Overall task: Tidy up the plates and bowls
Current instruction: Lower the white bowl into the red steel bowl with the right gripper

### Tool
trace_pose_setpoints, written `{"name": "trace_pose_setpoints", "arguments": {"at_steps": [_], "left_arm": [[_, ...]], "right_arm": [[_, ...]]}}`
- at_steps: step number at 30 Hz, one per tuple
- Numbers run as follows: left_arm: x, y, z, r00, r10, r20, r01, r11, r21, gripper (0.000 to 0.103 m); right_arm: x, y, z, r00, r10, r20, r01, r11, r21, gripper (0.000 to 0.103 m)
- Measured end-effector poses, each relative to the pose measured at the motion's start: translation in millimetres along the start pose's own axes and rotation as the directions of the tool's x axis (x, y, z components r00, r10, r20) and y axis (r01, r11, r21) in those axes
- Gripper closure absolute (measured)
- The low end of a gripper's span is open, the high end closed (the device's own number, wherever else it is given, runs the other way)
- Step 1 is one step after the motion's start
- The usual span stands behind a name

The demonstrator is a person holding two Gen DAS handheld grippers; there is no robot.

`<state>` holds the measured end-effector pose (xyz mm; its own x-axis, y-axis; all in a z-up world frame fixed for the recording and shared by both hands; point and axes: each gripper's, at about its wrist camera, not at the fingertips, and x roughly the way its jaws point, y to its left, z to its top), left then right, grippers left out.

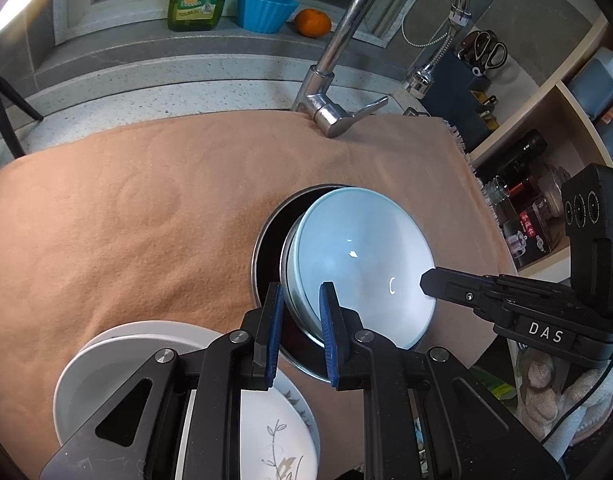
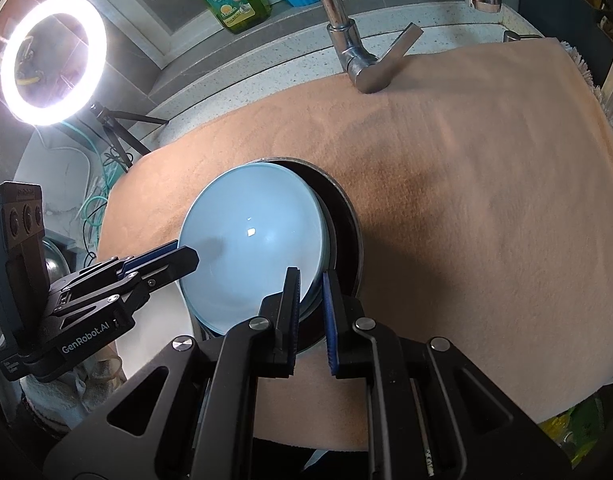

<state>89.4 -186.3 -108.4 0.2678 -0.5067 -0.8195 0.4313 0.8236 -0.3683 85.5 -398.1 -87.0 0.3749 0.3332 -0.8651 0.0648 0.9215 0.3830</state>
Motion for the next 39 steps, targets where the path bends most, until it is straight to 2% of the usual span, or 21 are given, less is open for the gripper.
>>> {"name": "trace_pose_setpoints", "arguments": {"at_steps": [14,25,39], "left_arm": [[-20,27,4,0.999,-0.003,0.038,0.005,0.999,-0.054,0.087],[-12,40,1,1.000,-0.024,0.008,0.025,0.995,-0.096,0.087],[5,35,4,0.998,-0.043,-0.042,0.039,0.995,-0.089,0.087]], "right_arm": [[-19,-8,-2,0.998,0.044,0.053,-0.046,0.998,0.043,0.091],[-17,-37,-5,0.997,0.052,0.062,-0.061,0.988,0.140,0.090],[2,-45,-3,0.997,0.063,0.033,-0.068,0.985,0.160,0.090]]}}
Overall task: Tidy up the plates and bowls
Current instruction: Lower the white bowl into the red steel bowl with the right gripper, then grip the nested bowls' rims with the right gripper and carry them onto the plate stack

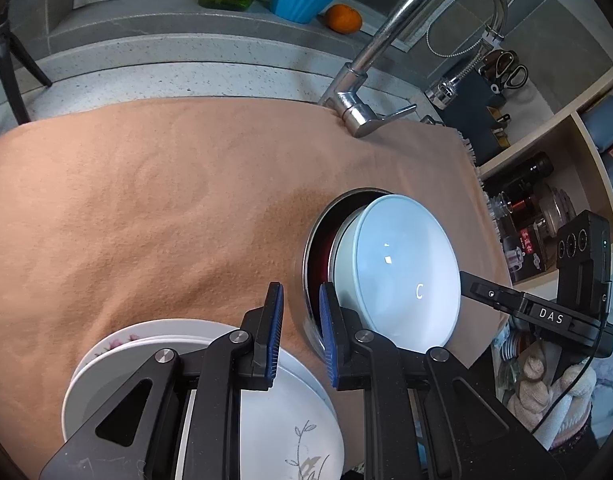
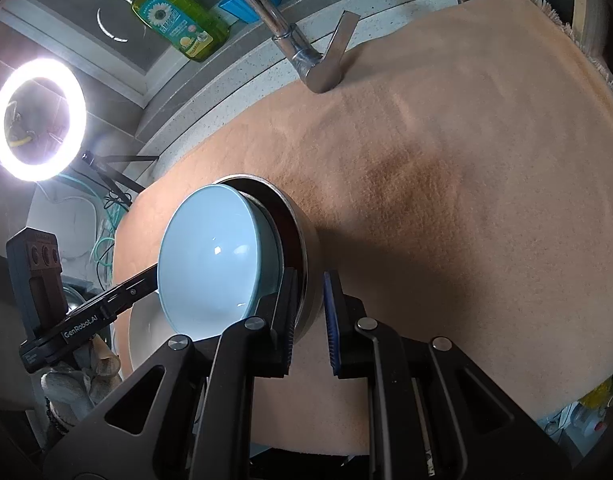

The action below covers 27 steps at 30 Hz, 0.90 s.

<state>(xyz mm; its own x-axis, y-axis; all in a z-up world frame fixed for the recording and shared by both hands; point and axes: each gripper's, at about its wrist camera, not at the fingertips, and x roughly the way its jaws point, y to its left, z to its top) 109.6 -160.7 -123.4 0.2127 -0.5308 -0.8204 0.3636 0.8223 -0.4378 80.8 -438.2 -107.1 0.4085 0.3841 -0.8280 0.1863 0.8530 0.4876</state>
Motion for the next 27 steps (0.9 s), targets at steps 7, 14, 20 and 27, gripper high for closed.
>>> {"name": "trace_pose_setpoints", "arguments": {"at_steps": [7,14,20,27], "left_arm": [[3,1,0,1.000,-0.001,-0.009,0.001,1.000,0.000,0.087],[7,3,0,1.000,-0.020,-0.022,0.019,1.000,-0.017,0.087],[7,0,2,0.999,-0.025,-0.022,0.025,1.000,-0.010,0.093],[7,-2,2,1.000,-0.024,-0.017,0.024,1.000,-0.004,0.093]], "right_arm": [[8,3,2,1.000,-0.002,-0.017,0.002,1.000,-0.009,0.090],[14,2,2,0.999,-0.002,-0.032,0.002,1.000,-0.005,0.090],[15,5,2,0.999,-0.011,-0.035,0.011,1.000,-0.014,0.092],[15,6,3,0.999,-0.013,-0.034,0.013,1.000,-0.014,0.092]]}}
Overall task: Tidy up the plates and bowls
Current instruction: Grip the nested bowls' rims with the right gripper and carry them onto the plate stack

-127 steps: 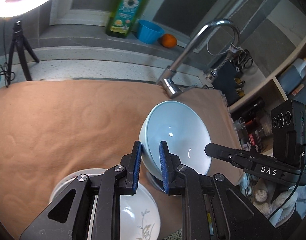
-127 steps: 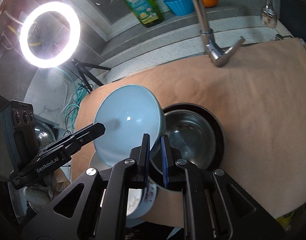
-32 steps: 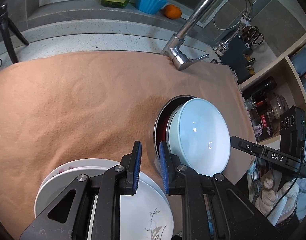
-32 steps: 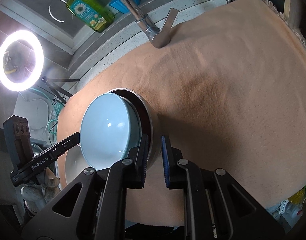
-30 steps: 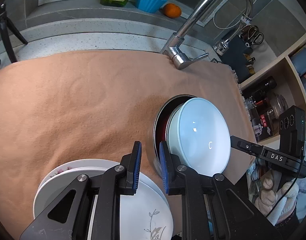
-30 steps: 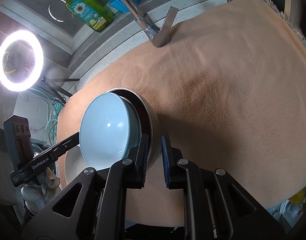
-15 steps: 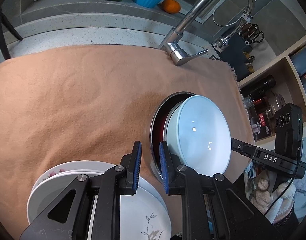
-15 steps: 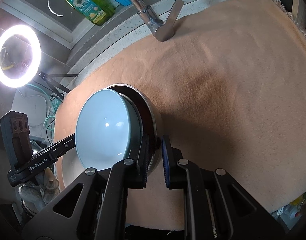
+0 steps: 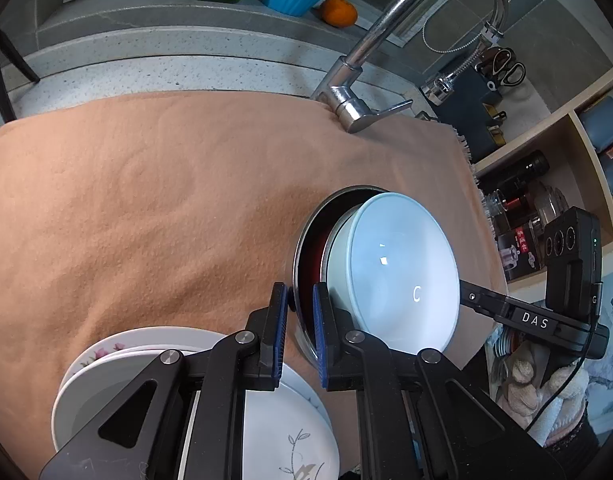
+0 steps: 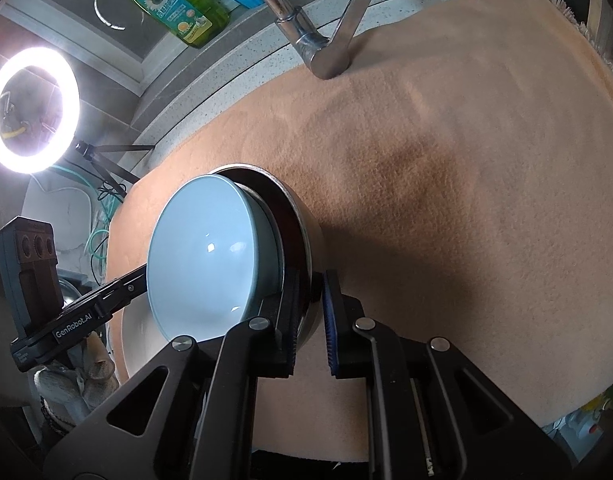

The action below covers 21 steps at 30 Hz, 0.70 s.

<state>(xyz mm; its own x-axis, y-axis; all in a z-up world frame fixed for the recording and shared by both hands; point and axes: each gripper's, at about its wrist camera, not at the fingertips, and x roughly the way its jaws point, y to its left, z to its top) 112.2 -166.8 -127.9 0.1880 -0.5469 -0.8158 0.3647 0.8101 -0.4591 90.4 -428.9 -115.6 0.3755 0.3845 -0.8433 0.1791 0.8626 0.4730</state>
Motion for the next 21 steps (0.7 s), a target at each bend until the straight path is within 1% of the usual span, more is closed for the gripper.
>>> {"name": "trace_pose_setpoints", "arguments": {"at_steps": [6,13,21], "left_arm": [[-2,-3,0,1.000,0.003,0.009,-0.003,1.000,0.014,0.093],[-8,-3,0,1.000,-0.001,0.026,0.001,1.000,0.016,0.093],[-24,-4,-4,0.998,-0.010,0.058,0.009,1.000,0.013,0.093]], "right_arm": [[-4,3,0,1.000,-0.004,0.009,0.004,1.000,-0.003,0.092],[-11,9,-1,1.000,-0.014,0.028,0.015,0.999,-0.034,0.092],[-25,19,-5,0.999,0.004,0.046,-0.002,0.999,-0.052,0.092]]}}
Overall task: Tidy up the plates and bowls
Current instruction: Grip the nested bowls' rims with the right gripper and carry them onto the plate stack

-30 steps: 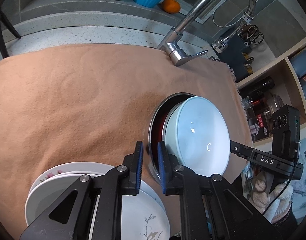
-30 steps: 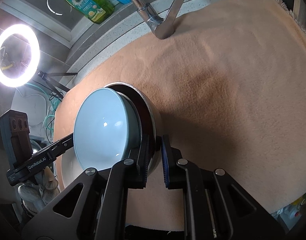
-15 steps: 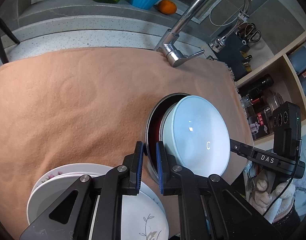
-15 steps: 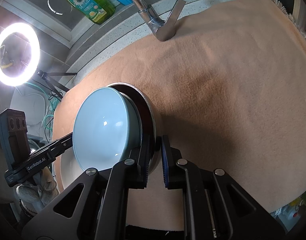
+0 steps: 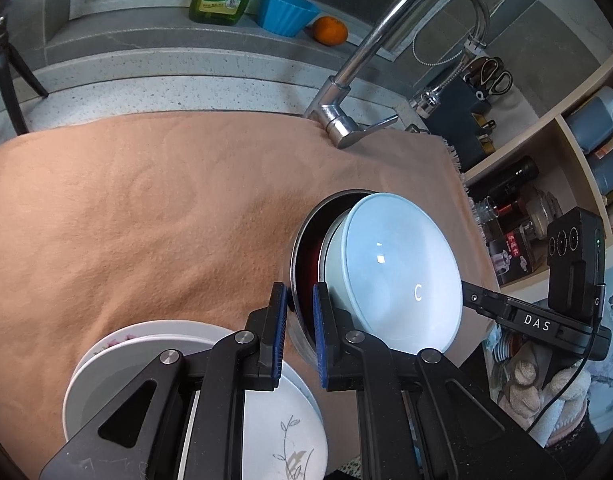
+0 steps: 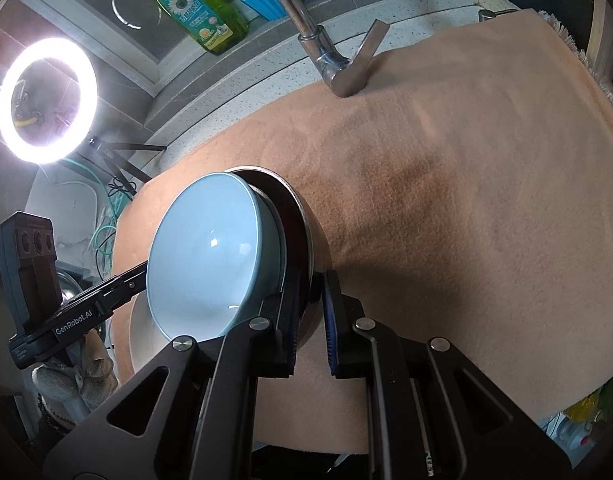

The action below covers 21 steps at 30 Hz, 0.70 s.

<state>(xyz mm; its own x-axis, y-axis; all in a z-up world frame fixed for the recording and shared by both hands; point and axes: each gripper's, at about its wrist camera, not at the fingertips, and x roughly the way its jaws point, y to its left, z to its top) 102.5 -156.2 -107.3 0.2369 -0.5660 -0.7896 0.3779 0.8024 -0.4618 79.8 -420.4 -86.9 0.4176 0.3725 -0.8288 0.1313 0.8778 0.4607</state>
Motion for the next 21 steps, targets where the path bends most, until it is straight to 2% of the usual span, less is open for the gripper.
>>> {"name": "trace_pose_setpoints", "arguments": {"at_steps": [9,14,21], "left_arm": [[-35,3,-7,0.998,-0.012,0.067,0.013,1.000,-0.018,0.093],[-54,9,-19,0.995,0.021,0.093,-0.019,1.000,-0.023,0.093],[-73,29,-38,0.992,0.057,0.116,-0.047,0.996,-0.080,0.093]], "right_arm": [[-22,28,-7,0.999,0.038,0.026,-0.036,0.998,-0.059,0.092],[-23,48,-14,0.998,0.062,0.017,-0.060,0.993,-0.103,0.091],[-12,75,-28,0.996,0.086,-0.014,-0.087,0.983,-0.161,0.091]]}}
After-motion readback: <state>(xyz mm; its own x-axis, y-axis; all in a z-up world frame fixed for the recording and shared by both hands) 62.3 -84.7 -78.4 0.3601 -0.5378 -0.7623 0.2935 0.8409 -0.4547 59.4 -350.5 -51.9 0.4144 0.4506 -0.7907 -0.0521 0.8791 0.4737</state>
